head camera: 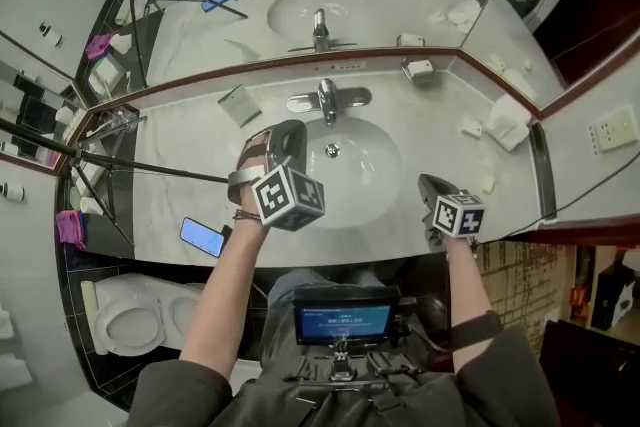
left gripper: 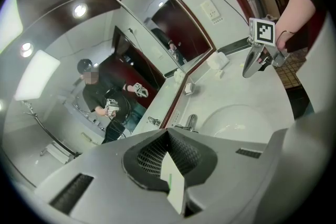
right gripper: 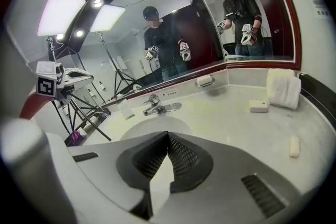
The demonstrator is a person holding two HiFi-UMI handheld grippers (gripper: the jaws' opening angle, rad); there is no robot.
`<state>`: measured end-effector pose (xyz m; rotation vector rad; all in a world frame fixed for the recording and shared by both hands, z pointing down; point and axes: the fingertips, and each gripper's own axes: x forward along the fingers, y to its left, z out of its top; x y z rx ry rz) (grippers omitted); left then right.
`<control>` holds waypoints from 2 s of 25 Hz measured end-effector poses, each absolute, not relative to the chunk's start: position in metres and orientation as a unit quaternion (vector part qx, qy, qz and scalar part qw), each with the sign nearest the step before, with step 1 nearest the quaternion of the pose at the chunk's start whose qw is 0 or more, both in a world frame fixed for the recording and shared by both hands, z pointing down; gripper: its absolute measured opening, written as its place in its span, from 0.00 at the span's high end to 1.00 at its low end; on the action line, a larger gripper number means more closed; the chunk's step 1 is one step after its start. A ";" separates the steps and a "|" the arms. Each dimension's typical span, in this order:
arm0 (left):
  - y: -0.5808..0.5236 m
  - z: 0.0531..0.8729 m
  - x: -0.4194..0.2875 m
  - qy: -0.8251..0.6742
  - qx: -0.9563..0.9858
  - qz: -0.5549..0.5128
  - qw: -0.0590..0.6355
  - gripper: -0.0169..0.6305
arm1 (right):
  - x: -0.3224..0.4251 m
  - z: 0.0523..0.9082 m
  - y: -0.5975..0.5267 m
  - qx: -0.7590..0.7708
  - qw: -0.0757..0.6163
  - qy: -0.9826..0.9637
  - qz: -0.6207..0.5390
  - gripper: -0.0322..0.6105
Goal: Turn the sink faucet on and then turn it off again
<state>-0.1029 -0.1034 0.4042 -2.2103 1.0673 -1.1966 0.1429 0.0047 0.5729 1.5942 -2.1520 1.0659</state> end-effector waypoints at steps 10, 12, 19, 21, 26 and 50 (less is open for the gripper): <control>-0.096 0.419 -0.131 0.389 -0.797 -0.416 0.201 0.97 | 0.097 0.572 -0.015 0.527 0.143 -0.751 0.371 0.91; -0.097 0.419 -0.139 0.389 -0.801 -0.410 0.196 0.97 | 0.085 0.569 -0.022 0.525 0.150 -0.754 0.366 0.91; -0.103 0.430 -0.153 0.395 -0.806 -0.393 0.200 0.97 | 0.042 0.564 -0.052 0.504 0.140 -0.773 0.360 0.91; -0.100 0.435 -0.155 0.400 -0.803 -0.396 0.197 0.97 | 0.031 0.564 -0.061 0.493 0.136 -0.780 0.361 0.91; -0.097 0.446 -0.160 0.426 -0.788 -0.403 0.187 0.97 | 0.010 0.575 -0.086 0.460 0.121 -0.795 0.377 0.88; -0.090 0.502 -0.153 0.483 -0.747 -0.444 0.111 0.97 | -0.039 0.627 -0.212 0.378 -0.169 -0.670 0.617 0.67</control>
